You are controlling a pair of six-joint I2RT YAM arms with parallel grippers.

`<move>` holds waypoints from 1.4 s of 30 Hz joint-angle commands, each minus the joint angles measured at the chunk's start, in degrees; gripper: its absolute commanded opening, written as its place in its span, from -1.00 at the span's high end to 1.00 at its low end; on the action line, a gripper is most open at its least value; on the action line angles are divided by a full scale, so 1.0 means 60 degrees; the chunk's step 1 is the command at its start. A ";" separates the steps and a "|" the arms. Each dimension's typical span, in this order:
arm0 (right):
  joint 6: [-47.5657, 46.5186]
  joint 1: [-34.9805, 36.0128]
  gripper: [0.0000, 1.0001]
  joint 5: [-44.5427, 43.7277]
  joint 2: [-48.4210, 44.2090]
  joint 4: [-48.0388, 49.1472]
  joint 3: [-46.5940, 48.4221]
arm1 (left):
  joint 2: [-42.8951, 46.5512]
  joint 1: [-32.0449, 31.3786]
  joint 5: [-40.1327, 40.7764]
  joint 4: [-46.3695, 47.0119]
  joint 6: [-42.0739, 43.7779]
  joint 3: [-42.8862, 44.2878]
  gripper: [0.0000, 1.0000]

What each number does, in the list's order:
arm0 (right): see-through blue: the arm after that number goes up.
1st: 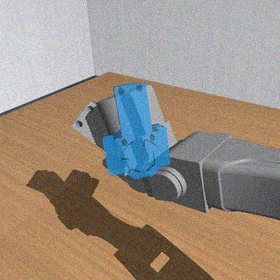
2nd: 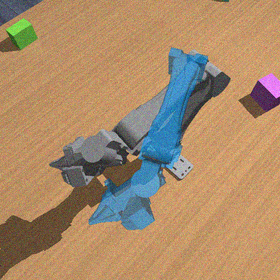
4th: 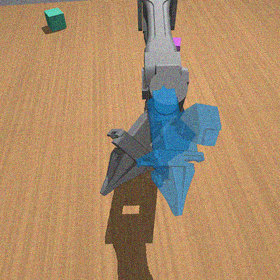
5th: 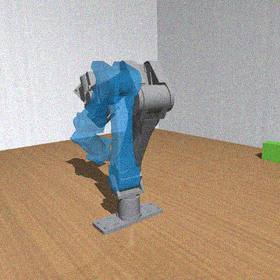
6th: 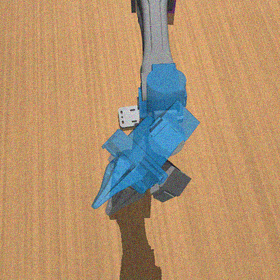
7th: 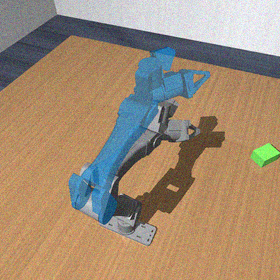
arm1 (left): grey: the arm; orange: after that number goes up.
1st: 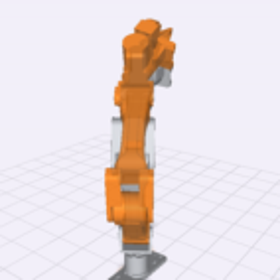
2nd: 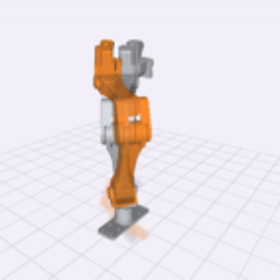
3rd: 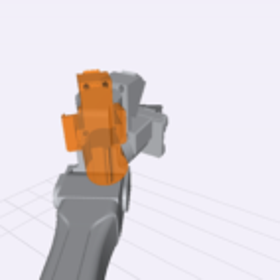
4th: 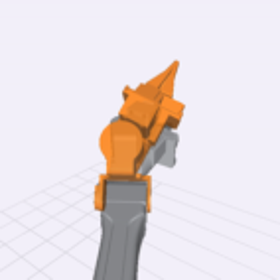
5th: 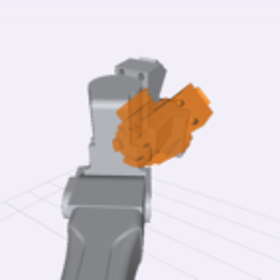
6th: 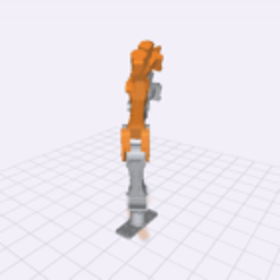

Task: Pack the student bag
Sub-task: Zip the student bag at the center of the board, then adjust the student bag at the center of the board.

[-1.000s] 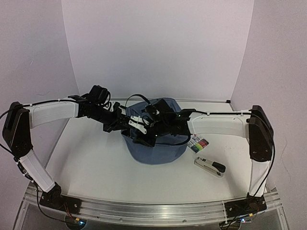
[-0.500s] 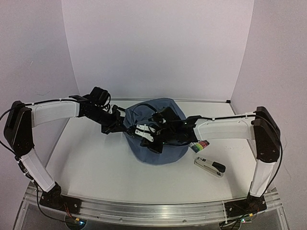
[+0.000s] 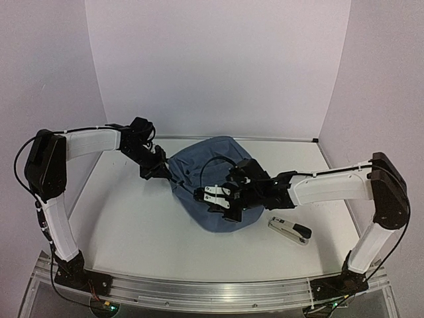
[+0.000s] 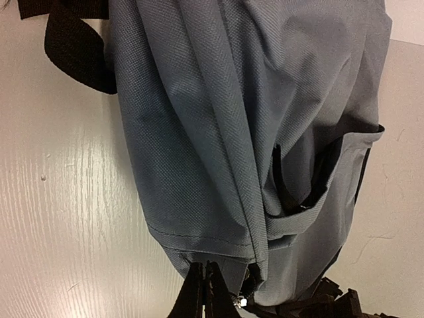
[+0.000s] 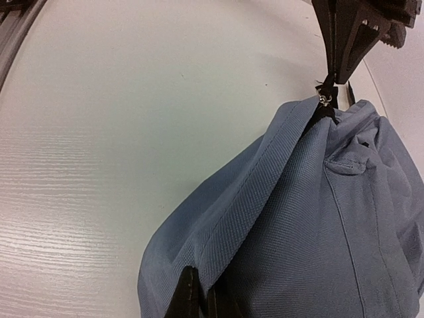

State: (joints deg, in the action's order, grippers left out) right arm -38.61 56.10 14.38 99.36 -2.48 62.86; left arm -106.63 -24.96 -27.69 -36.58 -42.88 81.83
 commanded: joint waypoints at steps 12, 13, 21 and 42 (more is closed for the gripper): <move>0.2208 0.0668 0.29 0.2517 0.0707 -0.2062 0.2935 | -0.0872 0.1361 0.0629 0.0285 0.1001 0.2067 0.71; 0.2607 0.0510 0.07 0.2456 0.0671 -0.2062 0.3119 | -0.0625 0.1358 0.0527 0.0244 0.1084 0.1919 0.44; 0.4651 -0.1931 -0.97 0.1425 -0.0033 -0.2068 0.3728 | 0.1869 0.0952 0.0605 0.0273 0.0915 -0.0201 -0.97; 0.3045 -0.4811 -0.69 0.3865 0.3125 -0.6544 0.5194 | 0.0617 -0.0803 0.0710 0.0057 -0.0171 -0.1056 0.35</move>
State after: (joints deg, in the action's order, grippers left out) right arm -18.85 26.39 29.30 117.39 -35.55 94.12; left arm -100.73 -30.11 -24.06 -36.85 -44.30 72.81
